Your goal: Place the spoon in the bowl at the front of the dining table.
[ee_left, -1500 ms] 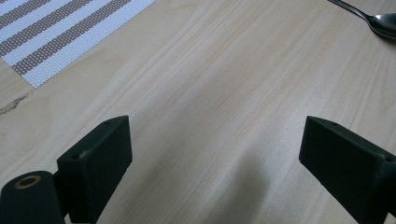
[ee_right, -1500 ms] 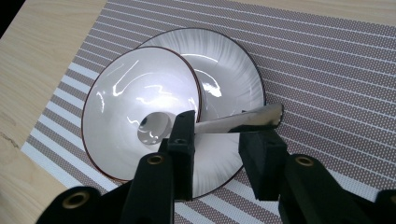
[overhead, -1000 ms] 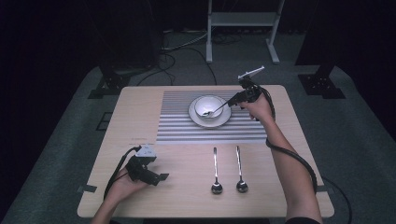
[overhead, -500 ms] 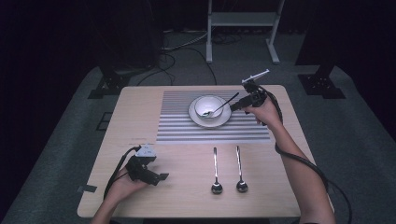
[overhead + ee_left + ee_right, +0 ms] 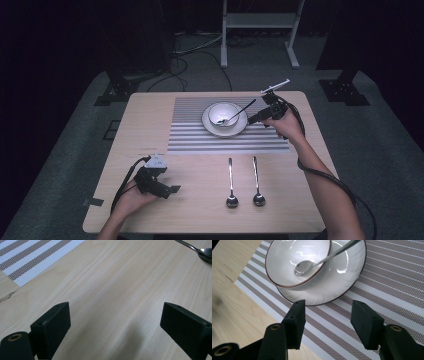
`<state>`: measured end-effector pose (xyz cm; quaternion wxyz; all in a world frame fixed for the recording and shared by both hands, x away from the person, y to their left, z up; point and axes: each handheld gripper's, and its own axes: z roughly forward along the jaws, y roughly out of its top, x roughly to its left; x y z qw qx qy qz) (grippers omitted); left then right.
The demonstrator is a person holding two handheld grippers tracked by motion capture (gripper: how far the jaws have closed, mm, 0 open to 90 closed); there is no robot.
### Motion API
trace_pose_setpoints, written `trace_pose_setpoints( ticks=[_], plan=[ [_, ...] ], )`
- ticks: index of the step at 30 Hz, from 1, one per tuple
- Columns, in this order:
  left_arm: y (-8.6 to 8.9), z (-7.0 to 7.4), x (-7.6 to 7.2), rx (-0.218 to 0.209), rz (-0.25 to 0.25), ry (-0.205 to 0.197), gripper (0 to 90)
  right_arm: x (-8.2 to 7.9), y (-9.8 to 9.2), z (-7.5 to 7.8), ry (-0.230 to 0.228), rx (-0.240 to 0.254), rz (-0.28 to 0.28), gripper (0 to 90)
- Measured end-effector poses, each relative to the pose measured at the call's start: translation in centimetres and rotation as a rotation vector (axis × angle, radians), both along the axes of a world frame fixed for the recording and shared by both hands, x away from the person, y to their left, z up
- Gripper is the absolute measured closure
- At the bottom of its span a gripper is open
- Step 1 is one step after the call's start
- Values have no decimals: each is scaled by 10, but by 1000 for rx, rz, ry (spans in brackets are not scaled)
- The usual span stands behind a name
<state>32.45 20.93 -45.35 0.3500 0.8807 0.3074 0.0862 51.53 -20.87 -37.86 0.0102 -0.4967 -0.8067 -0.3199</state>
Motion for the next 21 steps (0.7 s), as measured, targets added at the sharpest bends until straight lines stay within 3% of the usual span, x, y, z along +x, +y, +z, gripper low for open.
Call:
trace_pose_setpoints(
  ticks=[14,18,21],
  plan=[
    [0,1,0,-7,0,-2,83,-16,1,-6,3,40,27,412],
    [0,0,0,-8,3,0,83,-24,-3,-14,20,76,35,402],
    [0,0,0,-6,2,-1,83,-30,-2,-16,16,74,49,398]
  ],
)
